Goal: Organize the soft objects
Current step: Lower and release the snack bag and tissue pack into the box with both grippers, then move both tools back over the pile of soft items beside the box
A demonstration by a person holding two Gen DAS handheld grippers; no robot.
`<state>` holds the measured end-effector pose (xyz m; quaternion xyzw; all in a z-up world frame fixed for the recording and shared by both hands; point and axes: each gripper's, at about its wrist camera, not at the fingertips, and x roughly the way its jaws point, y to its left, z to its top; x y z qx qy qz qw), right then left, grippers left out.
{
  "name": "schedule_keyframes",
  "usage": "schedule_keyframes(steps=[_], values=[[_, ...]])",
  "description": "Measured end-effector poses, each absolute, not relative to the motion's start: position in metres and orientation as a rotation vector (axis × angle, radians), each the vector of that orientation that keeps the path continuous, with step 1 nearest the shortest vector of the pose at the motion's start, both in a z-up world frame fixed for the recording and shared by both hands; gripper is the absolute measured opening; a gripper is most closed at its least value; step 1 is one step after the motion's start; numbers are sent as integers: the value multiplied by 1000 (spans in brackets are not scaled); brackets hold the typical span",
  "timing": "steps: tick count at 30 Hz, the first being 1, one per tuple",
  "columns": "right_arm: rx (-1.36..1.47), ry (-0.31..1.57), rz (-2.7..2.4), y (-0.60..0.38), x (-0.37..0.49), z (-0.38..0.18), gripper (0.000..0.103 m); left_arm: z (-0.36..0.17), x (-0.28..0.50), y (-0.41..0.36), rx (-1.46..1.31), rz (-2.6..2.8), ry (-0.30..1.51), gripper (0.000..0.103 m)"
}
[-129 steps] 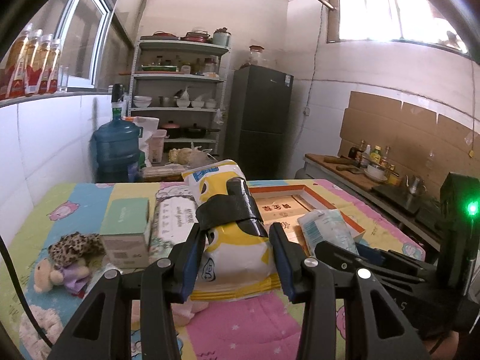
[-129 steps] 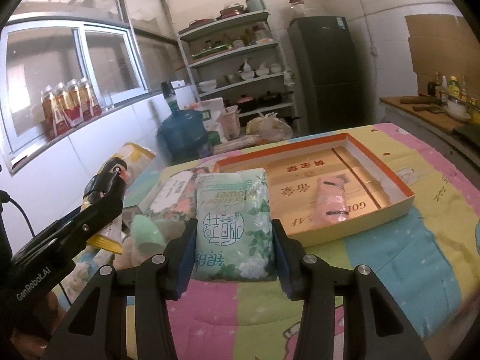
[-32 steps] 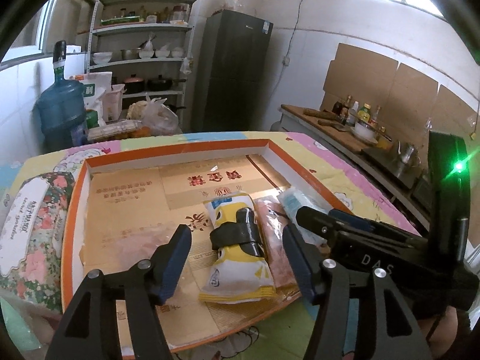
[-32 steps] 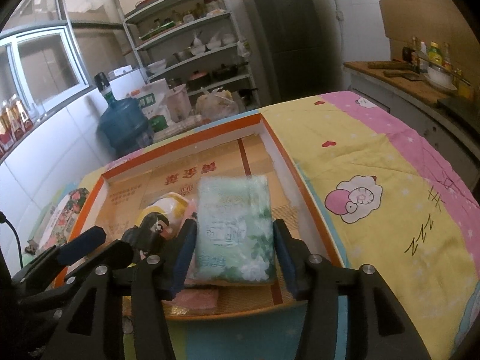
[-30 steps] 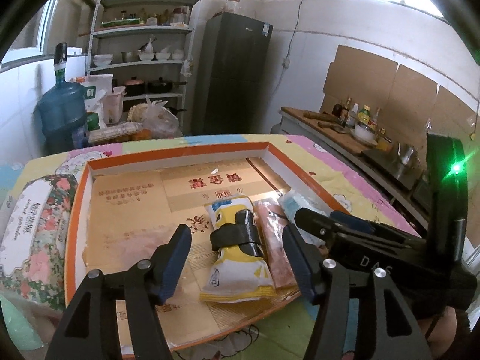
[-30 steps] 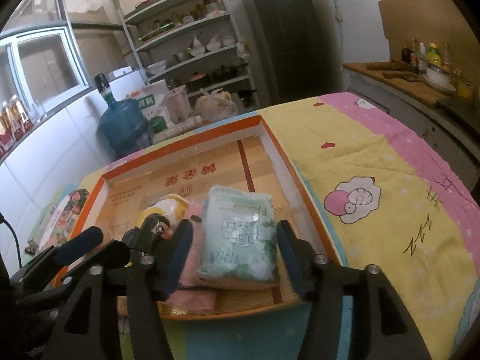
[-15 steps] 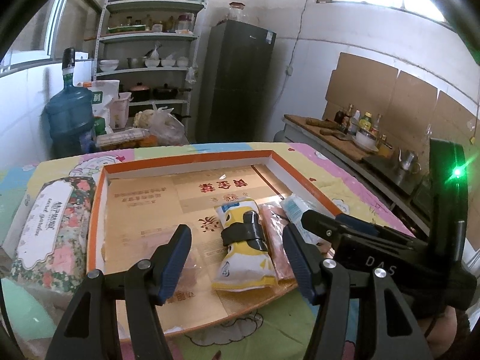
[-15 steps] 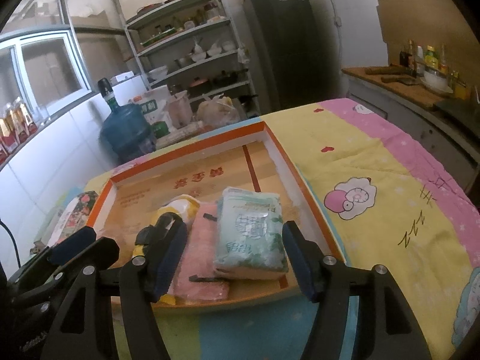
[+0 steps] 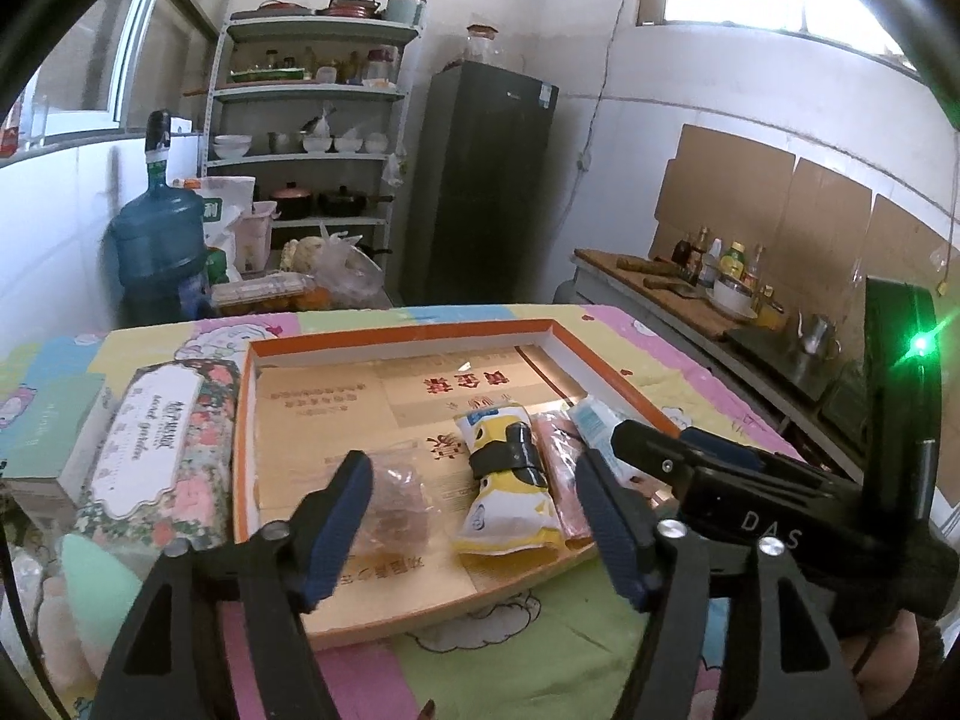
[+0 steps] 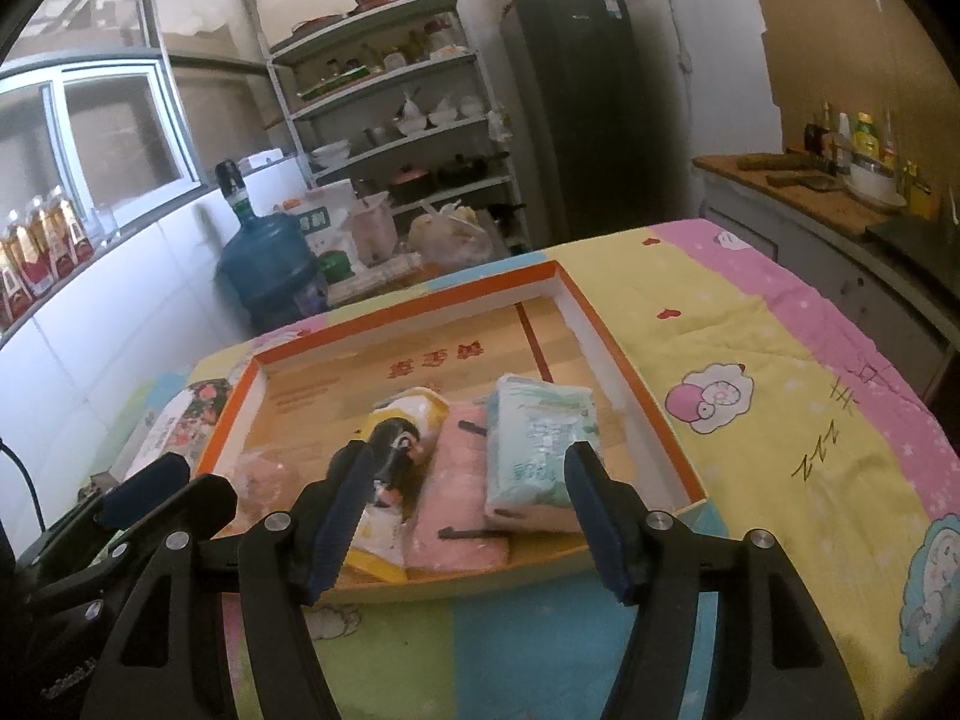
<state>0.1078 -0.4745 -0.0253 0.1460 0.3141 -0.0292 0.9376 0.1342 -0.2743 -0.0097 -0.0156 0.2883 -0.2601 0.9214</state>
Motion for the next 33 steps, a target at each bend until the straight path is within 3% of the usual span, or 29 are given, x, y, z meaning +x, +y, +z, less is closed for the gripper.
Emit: schedule_keyframes(steps=[33], values=[[191, 577, 23, -377, 80, 13, 68, 15, 87, -175, -64, -419, 496, 72]])
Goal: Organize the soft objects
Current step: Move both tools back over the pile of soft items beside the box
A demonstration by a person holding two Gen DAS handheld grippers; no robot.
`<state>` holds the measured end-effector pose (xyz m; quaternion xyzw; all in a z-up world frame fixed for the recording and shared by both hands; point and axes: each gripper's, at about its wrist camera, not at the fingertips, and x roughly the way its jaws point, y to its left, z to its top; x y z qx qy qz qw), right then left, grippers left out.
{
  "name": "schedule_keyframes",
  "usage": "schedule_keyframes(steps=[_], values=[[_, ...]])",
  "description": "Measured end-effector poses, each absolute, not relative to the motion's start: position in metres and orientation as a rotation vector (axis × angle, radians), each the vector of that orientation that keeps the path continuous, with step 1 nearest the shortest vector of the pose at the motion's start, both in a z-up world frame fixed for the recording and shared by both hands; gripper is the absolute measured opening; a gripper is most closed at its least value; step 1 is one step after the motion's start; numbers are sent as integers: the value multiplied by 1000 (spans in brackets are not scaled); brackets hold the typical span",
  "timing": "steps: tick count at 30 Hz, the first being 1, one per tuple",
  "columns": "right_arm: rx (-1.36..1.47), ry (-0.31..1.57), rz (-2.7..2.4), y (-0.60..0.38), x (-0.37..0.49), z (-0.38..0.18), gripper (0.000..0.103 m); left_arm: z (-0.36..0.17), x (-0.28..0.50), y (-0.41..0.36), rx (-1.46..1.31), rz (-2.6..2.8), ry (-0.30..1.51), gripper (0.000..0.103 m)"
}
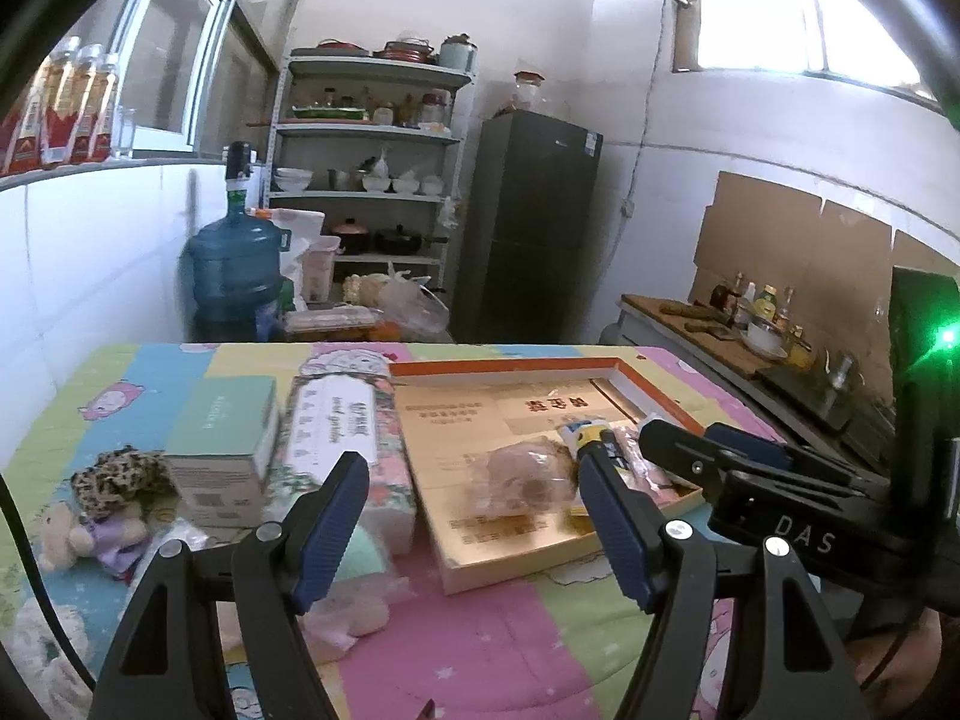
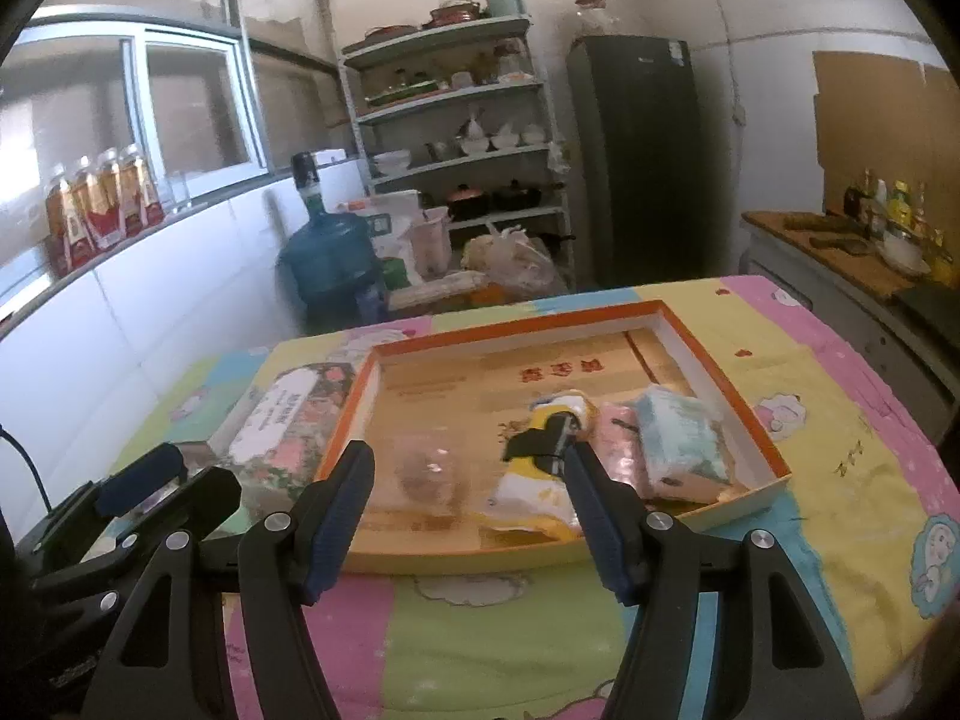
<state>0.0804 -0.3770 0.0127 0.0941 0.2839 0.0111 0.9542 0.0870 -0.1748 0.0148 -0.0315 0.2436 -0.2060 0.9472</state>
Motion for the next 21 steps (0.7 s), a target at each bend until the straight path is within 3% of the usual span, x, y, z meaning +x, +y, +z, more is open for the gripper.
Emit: schedule_keyframes(steps=[21], values=[[146, 560, 97, -299, 71, 20, 68, 19, 70, -102, -101, -333, 468, 72]])
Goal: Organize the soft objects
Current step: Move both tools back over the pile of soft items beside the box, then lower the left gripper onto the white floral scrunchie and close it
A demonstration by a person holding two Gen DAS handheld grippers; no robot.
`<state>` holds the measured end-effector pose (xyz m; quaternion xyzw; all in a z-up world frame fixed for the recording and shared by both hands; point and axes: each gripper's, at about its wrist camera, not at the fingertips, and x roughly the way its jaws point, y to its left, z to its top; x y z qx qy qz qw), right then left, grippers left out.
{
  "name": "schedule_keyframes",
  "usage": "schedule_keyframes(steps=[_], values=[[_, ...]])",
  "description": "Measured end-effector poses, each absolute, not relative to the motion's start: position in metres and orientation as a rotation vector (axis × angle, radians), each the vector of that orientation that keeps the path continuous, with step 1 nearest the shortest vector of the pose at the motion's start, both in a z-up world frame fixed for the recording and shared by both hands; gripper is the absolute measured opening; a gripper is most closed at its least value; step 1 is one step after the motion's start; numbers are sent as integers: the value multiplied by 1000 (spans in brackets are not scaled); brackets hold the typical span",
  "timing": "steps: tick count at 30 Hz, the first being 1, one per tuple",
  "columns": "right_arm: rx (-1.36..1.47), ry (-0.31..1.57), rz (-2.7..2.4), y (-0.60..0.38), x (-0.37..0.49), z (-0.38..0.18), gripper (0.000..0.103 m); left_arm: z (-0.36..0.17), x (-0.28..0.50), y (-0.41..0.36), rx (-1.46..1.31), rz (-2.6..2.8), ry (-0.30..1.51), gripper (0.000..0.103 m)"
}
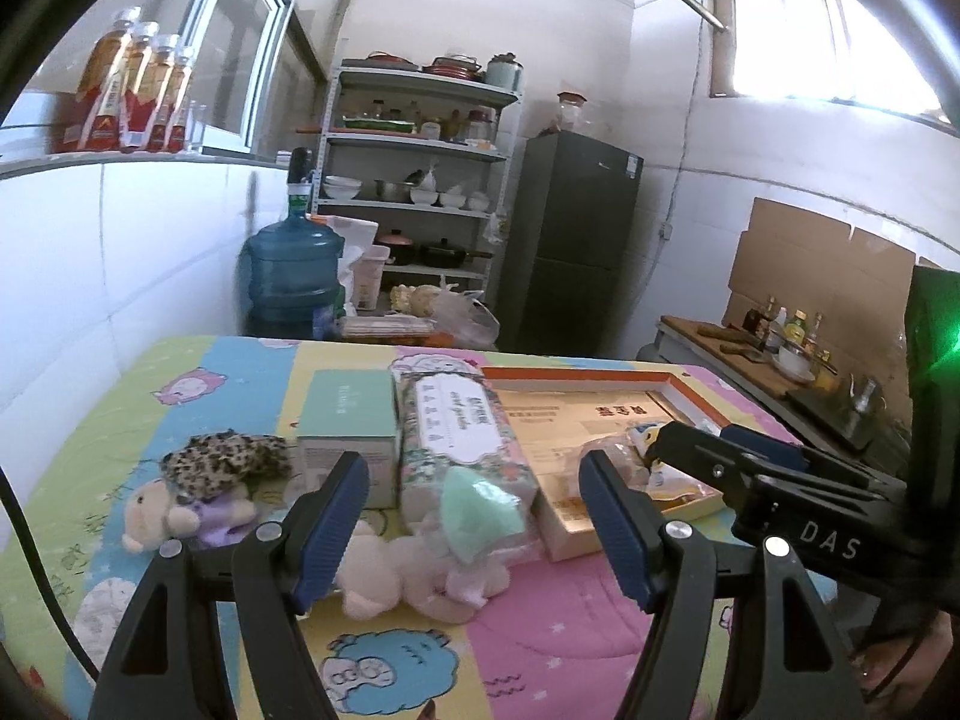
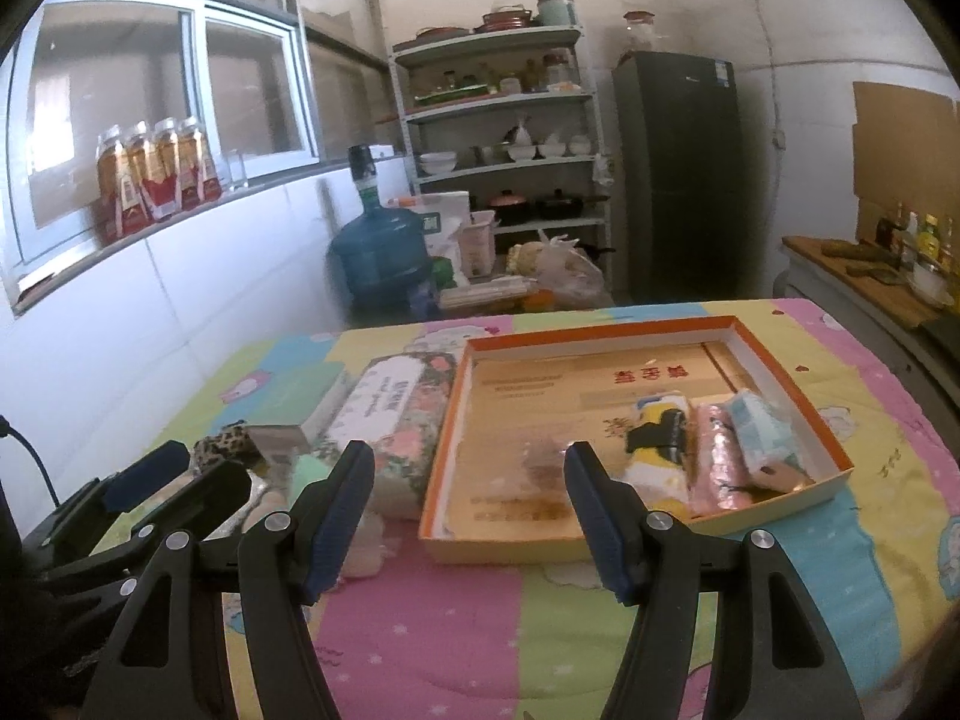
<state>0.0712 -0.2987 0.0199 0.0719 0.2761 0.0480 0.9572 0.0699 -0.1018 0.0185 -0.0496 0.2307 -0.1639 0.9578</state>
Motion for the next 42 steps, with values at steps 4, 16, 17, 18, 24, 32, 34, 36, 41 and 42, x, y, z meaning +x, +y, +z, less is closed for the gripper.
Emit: schedule_keyframes(steps=[4, 16, 17, 18, 24, 32, 34, 36, 41, 42], values=[[137, 556, 110, -285, 69, 21, 68, 19, 68, -88, -107, -317, 463, 72], [106, 562, 159, -246, 64, 19, 68, 10, 57, -55, -122, -265, 476, 72], [102, 562, 162, -243, 63, 19, 68, 9, 56, -52, -124, -259, 476, 72], [99, 563, 165, -240, 63, 18, 68, 8, 55, -49, -126, -255, 475, 72], [82, 564, 187, -224, 60, 17, 68, 5, 50, -28, -134, -203, 463, 72], [66, 572, 214, -207, 56, 13, 68, -6, 43, 10, -164, -128, 474, 72], [65, 580, 222, -202, 56, 10, 68, -9, 41, 18, -167, -115, 478, 72], [64, 588, 235, -196, 56, 7, 68, -13, 39, 26, -171, -100, 485, 72], [52, 600, 270, -180, 55, 2, 68, -24, 35, 46, -186, -64, 502, 72], [49, 603, 278, -176, 55, 0, 68, -26, 35, 51, -189, -53, 507, 72]])
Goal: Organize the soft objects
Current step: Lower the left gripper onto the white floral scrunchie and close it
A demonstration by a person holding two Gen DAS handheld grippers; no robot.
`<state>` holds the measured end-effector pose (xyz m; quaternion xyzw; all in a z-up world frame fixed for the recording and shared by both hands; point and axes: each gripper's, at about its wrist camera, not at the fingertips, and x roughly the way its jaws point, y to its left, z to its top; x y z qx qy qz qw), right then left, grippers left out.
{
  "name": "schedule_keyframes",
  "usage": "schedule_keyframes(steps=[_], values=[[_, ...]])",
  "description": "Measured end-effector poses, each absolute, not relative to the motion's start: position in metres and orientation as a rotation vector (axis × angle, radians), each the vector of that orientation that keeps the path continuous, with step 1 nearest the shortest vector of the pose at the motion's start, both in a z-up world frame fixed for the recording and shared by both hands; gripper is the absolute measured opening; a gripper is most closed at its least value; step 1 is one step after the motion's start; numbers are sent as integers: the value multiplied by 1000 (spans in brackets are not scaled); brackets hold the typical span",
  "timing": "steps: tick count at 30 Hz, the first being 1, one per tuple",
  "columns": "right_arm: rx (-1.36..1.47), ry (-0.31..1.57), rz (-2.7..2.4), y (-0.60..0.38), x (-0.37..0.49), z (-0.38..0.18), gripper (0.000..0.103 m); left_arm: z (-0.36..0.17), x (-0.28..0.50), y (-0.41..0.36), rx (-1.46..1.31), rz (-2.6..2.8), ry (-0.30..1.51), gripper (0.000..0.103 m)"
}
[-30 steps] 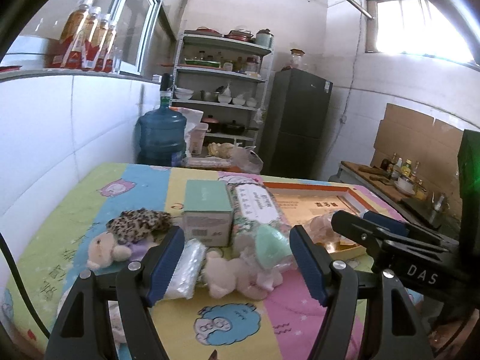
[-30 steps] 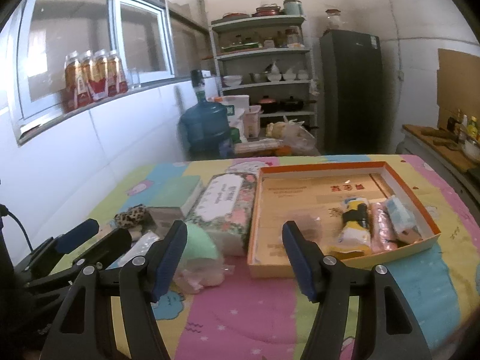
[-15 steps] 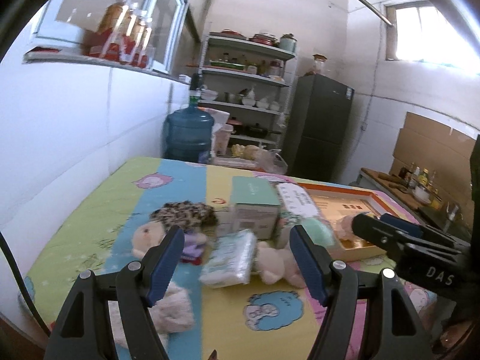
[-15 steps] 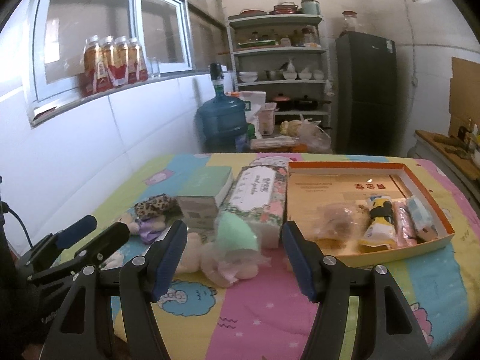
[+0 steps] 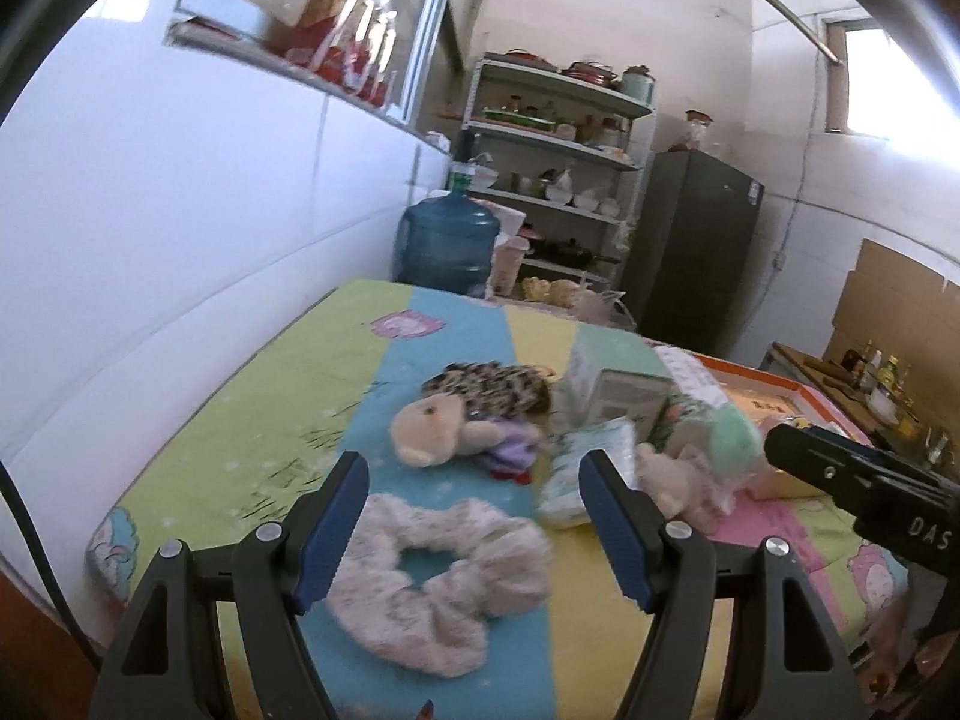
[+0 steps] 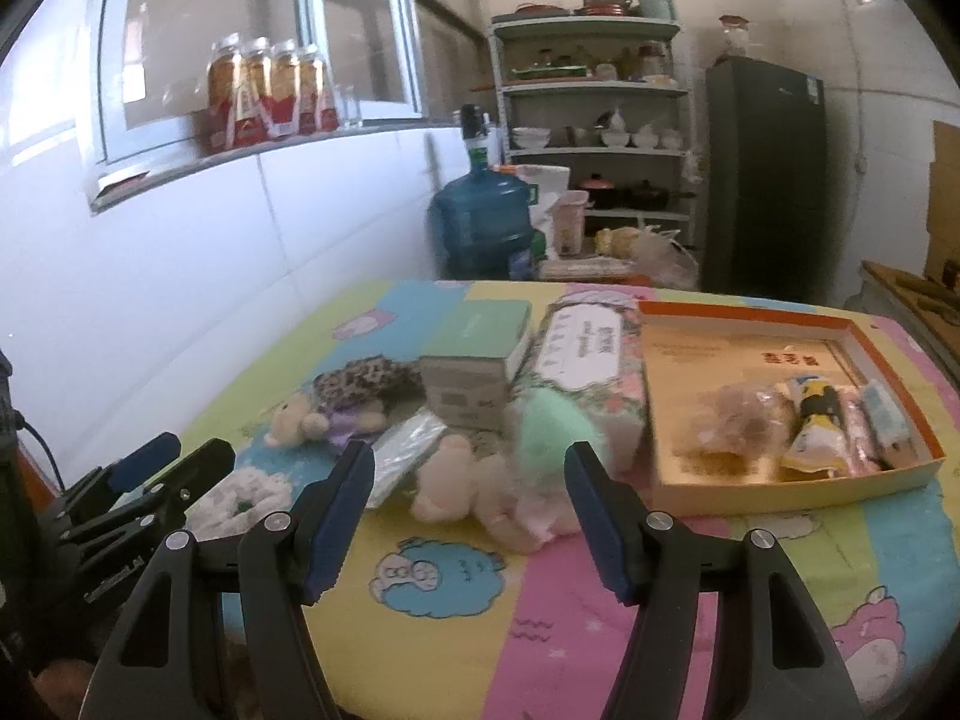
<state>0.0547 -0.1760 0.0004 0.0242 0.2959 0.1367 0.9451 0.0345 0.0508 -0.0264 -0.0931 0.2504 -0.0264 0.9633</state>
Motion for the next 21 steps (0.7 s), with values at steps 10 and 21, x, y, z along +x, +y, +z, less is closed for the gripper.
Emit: schedule_keyframes(steps=[10, 21], values=[[27, 636, 330, -148, 60, -10, 68, -49, 37, 81, -201, 5, 557, 72], [16, 657, 350, -136, 62, -17, 68, -79, 44, 93, -197, 41, 633, 72]])
